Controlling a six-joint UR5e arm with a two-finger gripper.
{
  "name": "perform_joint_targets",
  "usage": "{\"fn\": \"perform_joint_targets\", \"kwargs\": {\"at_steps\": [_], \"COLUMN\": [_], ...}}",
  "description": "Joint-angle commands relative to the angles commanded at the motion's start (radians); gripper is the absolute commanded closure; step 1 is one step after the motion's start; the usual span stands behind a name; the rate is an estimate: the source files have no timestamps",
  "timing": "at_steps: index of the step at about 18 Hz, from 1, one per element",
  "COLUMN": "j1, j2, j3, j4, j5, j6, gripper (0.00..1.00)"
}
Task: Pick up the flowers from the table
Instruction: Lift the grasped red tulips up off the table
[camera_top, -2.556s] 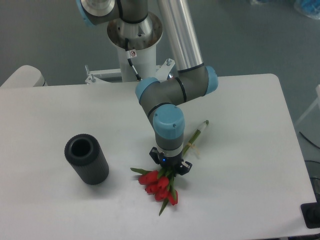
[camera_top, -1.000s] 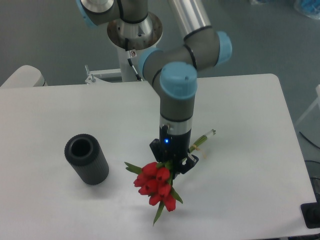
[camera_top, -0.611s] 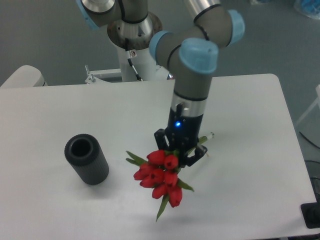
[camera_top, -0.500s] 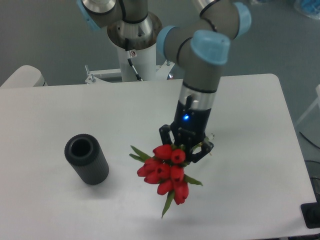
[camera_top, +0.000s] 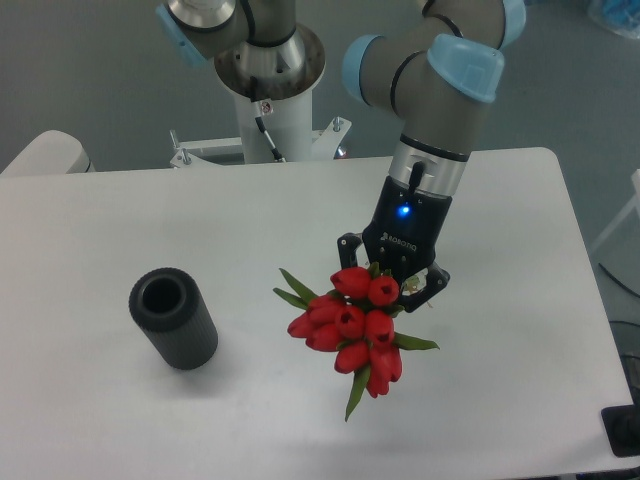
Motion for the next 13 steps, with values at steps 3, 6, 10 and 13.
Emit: {"fn": "perform_joint_targets", "kwargs": {"at_steps": [3, 6, 10, 13], "j1": [-0.003, -0.003, -0.003, -0.005], "j2": [0.0, 0.0, 0.008, 0.012], "j3": [0.003, 0.005, 0.002, 0.002], "j4": [0.002, 0.002, 0.0, 0.0], "j5": [-0.003, -0.017, -0.017, -0.018], "j6": [-0.005, -0.005, -0.006, -0.006], "gripper": [0.83, 0.83, 0.83, 0.83]}}
